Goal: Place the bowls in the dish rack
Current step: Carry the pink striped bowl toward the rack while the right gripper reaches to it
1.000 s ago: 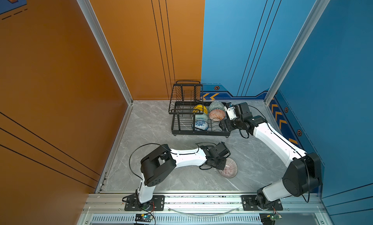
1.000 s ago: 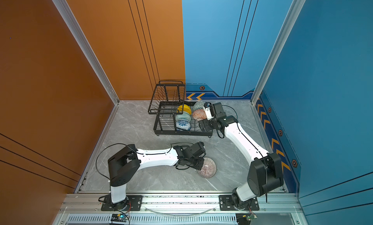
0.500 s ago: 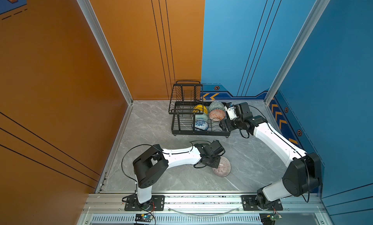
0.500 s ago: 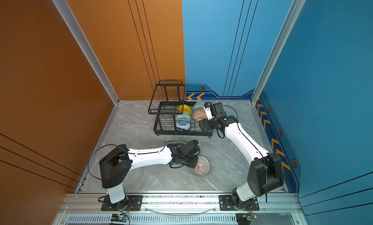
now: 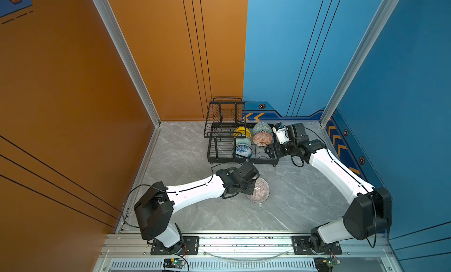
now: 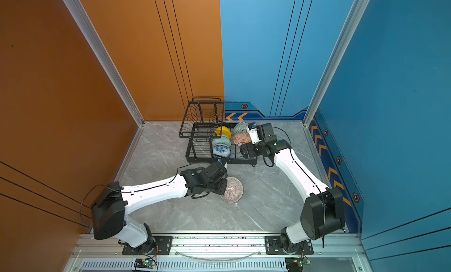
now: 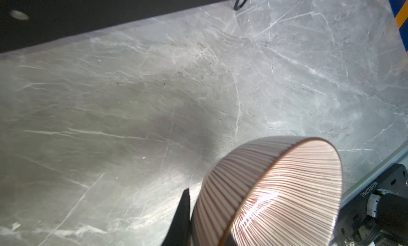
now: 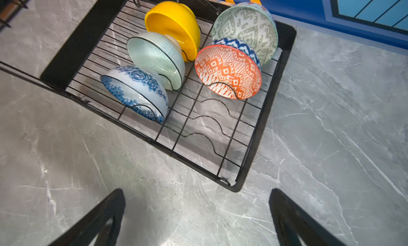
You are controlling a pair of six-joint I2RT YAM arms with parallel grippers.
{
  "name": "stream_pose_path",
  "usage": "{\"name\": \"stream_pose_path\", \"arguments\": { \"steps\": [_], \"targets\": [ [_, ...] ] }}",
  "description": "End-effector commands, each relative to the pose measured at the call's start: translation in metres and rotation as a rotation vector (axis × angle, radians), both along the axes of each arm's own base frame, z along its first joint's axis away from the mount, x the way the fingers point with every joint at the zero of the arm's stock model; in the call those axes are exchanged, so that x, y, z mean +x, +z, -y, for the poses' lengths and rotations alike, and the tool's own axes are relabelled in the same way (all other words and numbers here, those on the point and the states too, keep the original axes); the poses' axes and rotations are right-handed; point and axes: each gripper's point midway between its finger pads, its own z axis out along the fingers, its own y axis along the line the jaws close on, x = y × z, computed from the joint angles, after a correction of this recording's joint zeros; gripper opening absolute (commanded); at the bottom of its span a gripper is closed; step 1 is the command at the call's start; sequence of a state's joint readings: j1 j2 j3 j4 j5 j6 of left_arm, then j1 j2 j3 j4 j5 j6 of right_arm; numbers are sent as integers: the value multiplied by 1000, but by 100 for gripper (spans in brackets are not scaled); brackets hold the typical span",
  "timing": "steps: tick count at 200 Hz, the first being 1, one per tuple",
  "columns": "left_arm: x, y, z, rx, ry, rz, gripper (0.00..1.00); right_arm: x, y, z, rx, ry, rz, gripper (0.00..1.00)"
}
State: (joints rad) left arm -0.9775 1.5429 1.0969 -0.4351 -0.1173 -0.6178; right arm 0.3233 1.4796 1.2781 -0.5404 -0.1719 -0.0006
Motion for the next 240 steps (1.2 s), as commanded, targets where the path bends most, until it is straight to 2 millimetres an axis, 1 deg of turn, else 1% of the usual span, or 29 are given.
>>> {"name": "stream_pose_path", "arguments": {
  "steps": [1,38,62,85,102,127,164,200,240],
  "targets": [
    [13,25,-22,-15,66,92,0,-12,18,-10,100,22,-1,100],
    [26,60,-47,-55,139,197,0,-28,39,-22,200,52,2,100],
    [33,78,-58,-64,178,254,0,-45,51,-34,257,91,1,100],
    [38,89,-64,-70,206,294,0,-64,58,-47,292,144,-7,100],
    [41,97,-64,-78,207,322,0,-80,59,-55,295,183,-16,100],
    [45,106,-66,-69,214,354,0,-93,59,-60,287,194,-13,100],
    [52,117,-61,-63,202,383,0,-105,60,-68,297,219,-21,100],
    [58,124,-57,-63,200,397,0,-105,54,-72,287,225,-34,100],
    [59,132,-54,-92,196,417,0,-106,48,-80,284,242,-52,100]
  ]
}}
